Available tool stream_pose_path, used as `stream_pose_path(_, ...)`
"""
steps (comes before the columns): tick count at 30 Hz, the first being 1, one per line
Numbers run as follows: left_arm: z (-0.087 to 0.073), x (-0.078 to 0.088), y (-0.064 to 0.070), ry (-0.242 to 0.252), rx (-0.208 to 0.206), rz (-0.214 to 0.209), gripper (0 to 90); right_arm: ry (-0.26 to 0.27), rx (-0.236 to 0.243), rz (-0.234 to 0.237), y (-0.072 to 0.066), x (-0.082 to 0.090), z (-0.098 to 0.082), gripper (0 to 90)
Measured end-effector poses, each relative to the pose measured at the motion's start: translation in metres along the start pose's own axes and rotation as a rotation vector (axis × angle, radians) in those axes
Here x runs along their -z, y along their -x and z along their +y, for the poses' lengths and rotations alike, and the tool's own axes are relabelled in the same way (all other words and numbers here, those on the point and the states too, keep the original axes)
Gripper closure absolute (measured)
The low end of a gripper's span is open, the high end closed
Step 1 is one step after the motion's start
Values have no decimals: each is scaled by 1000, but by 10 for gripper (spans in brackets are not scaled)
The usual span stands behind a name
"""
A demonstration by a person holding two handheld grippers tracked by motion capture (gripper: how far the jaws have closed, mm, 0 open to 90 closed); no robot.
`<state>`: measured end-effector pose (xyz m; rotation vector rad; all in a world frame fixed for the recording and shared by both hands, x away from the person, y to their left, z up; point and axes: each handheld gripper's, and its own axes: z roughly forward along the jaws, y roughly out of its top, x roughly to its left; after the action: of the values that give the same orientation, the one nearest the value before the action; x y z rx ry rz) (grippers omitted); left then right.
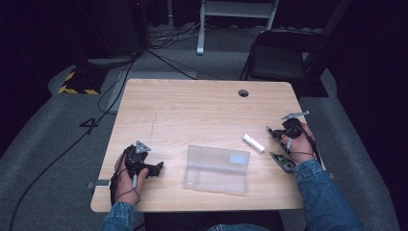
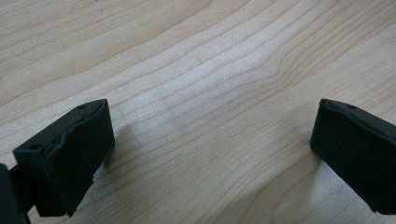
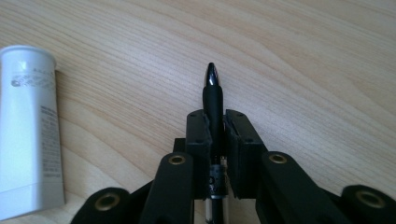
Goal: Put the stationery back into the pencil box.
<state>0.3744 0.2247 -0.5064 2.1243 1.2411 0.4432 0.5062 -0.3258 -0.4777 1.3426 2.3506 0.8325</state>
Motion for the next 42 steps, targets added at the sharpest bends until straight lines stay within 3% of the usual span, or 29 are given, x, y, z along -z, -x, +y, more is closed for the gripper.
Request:
stream_pose_path(12,0,0,0,-3,-2,3,1,64,28,2,-6,21,7,809)
stream_pose_path(23,1,0,0,-2,0,2,1,140,73,18,-23,45,17,809)
stream_pose_path(28,1,0,0,0,2,1,1,192,112,49,-37,56,24,809)
stream_pose_path(35,1,0,0,-1,2,2,1,267,175,130,-63,70,34,808)
stream_pose_path(42,1,0,0,-2,0,3,1,311,231,195,-87,81,40,808)
